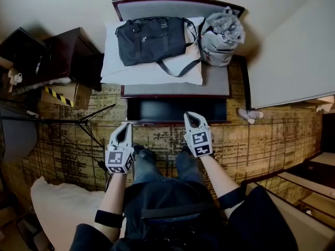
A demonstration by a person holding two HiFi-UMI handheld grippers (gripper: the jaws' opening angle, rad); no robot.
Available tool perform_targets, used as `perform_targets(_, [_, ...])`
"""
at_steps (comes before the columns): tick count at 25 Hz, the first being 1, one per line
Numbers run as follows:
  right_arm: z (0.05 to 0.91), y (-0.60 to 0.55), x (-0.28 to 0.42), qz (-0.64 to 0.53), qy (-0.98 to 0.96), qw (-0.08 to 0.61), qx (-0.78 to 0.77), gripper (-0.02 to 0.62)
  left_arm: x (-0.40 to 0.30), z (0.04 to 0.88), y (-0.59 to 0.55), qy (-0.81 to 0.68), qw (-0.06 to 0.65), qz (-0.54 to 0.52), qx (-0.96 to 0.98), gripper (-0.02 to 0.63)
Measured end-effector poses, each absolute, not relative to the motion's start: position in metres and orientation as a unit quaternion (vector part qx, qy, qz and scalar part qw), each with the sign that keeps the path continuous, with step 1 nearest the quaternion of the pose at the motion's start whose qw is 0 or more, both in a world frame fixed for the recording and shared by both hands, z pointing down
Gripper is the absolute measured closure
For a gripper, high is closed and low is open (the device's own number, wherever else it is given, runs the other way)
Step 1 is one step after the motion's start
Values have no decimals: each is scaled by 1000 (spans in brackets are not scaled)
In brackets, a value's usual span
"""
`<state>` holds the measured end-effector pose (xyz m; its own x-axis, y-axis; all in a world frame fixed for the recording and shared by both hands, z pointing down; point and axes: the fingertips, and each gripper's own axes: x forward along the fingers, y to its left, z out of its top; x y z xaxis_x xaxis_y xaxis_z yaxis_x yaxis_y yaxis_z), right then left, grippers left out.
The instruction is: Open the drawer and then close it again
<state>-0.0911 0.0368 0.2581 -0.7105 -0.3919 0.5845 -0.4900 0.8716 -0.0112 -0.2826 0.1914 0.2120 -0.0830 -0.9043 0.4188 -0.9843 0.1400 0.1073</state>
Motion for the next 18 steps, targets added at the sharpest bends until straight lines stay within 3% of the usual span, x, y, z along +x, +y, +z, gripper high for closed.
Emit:
perform_targets(9, [261, 15, 3, 114, -894, 295, 317, 592, -252, 194, 166, -714, 194, 101, 665, 603])
perform_targets(18, [268, 9, 36, 132, -881, 297, 344, 592, -227, 195, 154, -699, 185, 103, 683, 603])
